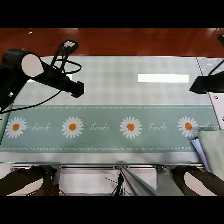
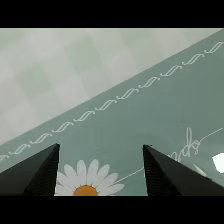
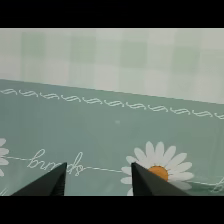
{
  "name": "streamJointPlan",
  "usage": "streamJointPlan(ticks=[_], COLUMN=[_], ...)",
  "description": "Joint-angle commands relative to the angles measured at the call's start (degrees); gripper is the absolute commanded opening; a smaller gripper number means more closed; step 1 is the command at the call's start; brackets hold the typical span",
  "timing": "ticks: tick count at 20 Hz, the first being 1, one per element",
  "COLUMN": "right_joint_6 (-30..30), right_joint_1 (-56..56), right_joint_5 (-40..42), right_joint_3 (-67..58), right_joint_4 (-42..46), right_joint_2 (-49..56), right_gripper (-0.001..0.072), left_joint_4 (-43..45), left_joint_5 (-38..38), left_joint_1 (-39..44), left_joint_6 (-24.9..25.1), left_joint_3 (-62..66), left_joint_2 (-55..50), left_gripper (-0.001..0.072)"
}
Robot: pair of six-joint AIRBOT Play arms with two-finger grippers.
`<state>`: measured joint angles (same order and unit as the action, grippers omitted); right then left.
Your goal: Fold the shirts.
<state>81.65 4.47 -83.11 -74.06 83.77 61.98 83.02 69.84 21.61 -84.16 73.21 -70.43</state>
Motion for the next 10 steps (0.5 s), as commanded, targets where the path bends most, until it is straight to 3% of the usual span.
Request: streamJointPlan(ticks=[1, 10], right_joint_6=[4.79, 5.11], right_joint_1=[-4.98, -5.01], right_joint_5=[4.0, 6.58], right_joint_3=[4.55, 7.87], right_joint_4=[-0.04, -2.23], right_joint_2=[1.31, 1.31], right_gripper=[0.0473, 0.0474], left_joint_4=[-2.03, -2.05], left_joint_5=[-0.17, -0.35], left_joint_1=[-0.28, -0.46], left_joint_6=[-8.98, -9.14], left_joint_3=[-0.37, -0.35], left_joint_2=[-0.26, -0.39], left_gripper=[0.0624, 0.0624])
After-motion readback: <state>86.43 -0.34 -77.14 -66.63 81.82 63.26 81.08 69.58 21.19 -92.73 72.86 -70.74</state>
